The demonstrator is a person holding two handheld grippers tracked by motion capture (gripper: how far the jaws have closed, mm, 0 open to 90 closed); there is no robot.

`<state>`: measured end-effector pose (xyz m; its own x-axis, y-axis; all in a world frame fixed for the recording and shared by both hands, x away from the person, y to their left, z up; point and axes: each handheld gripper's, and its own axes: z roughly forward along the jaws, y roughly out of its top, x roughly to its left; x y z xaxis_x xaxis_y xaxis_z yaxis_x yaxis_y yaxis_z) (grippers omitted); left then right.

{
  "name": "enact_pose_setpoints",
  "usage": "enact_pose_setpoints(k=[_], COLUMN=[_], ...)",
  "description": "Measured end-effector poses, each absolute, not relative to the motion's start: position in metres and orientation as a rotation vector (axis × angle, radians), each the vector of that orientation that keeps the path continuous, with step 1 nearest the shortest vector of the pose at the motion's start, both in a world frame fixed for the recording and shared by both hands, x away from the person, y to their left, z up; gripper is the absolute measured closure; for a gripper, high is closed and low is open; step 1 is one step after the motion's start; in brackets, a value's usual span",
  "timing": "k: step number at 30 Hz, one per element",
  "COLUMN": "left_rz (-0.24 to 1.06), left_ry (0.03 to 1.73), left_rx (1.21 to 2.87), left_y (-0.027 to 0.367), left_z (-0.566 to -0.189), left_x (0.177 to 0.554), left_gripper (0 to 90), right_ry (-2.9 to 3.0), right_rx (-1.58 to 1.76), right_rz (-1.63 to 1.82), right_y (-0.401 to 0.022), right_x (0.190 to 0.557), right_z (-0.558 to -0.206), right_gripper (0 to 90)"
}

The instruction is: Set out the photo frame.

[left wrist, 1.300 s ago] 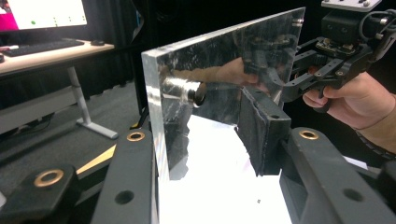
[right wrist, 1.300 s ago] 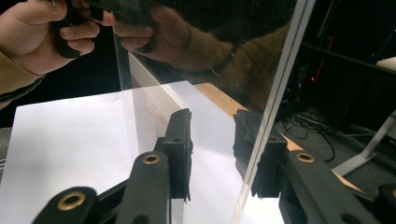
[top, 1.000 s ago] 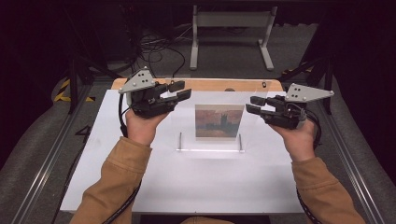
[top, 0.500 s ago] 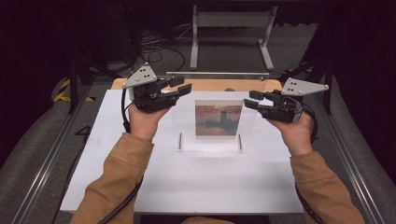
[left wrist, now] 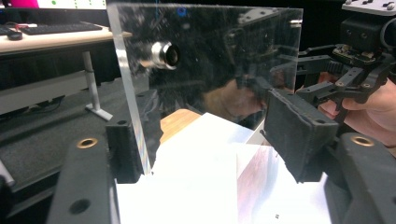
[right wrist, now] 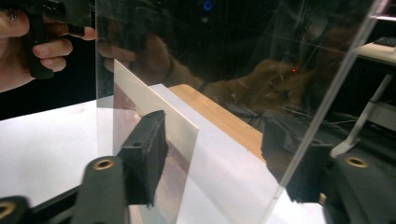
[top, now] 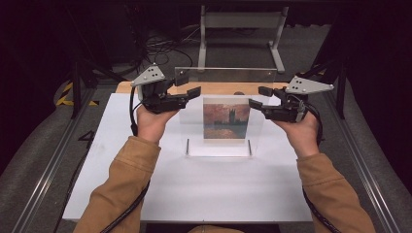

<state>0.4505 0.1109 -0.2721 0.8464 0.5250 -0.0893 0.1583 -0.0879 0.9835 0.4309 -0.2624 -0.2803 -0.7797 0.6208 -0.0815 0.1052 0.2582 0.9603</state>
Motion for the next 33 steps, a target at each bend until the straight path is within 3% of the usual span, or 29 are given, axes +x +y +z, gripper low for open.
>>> enact_pose_setpoints(k=[5,16,26,33], left_rz=[0.331,0.328,0.419,0.416], left_ry=[0.560,0.655,0.639,0.659], left_rx=[1.676,1.681,1.737,1.783], left_y=[0.109,0.117,0.136,0.152], left_z=[-0.275,-0.286,-0.289,-0.292], left_x=[0.455,0.463,0.425,0.400], left_gripper=[30.4,16.4,10.0,7.8], right_ry=[2.102,2.104,2.116,2.150], right_rx=[0.667,0.721,0.753,0.744], right_rz=[1.523,1.516,1.518,1.499], right_y=[-0.259,-0.264,-0.286,-0.304], right_x=[0.438,0.444,0.417,0.395], right_z=[-0.286,-0.292,-0.290,-0.290], right_gripper=[27.3,19.7,4.1,0.9])
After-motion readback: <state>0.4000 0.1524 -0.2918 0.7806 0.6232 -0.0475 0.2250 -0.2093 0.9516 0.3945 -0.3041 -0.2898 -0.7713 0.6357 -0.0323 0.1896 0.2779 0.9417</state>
